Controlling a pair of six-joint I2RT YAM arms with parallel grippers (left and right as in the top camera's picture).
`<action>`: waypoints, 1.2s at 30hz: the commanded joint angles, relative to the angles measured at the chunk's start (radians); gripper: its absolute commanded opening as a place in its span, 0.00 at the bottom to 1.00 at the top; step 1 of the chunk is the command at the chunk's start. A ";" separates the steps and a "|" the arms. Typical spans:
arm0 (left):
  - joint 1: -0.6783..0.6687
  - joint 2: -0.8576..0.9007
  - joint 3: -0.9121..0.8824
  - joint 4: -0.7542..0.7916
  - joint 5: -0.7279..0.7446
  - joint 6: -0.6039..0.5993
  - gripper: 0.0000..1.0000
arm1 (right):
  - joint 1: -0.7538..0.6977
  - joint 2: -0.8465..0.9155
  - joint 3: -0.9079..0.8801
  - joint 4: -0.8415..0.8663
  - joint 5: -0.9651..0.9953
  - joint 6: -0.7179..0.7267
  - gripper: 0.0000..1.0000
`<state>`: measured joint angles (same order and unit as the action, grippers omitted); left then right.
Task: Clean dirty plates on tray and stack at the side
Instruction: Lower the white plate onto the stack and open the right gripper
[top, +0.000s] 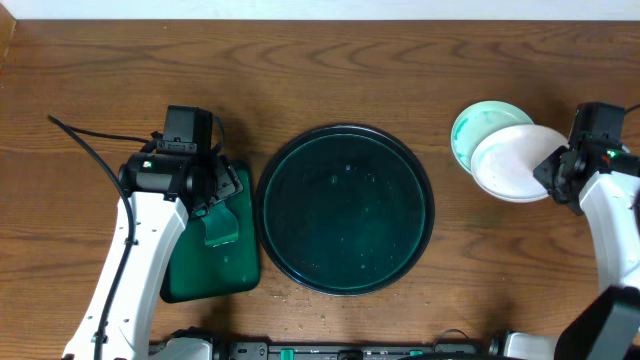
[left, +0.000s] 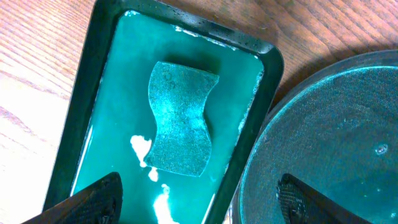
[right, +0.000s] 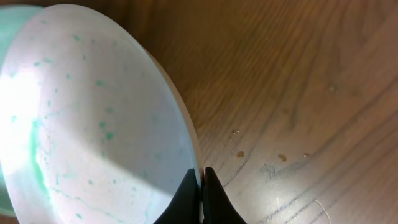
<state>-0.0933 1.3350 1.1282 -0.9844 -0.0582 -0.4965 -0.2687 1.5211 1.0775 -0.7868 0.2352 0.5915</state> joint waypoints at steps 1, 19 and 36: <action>0.002 0.004 0.021 -0.002 -0.005 0.007 0.80 | -0.010 0.037 -0.010 0.031 -0.024 0.014 0.01; 0.002 0.004 0.021 -0.002 -0.005 0.007 0.80 | -0.007 0.256 -0.006 0.269 -0.148 0.058 0.01; 0.002 0.004 0.021 -0.001 -0.005 0.007 0.80 | 0.036 0.235 0.070 0.267 -0.237 -0.113 0.55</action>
<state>-0.0933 1.3350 1.1282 -0.9848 -0.0578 -0.4969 -0.2642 1.7664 1.0985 -0.5125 0.0265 0.5575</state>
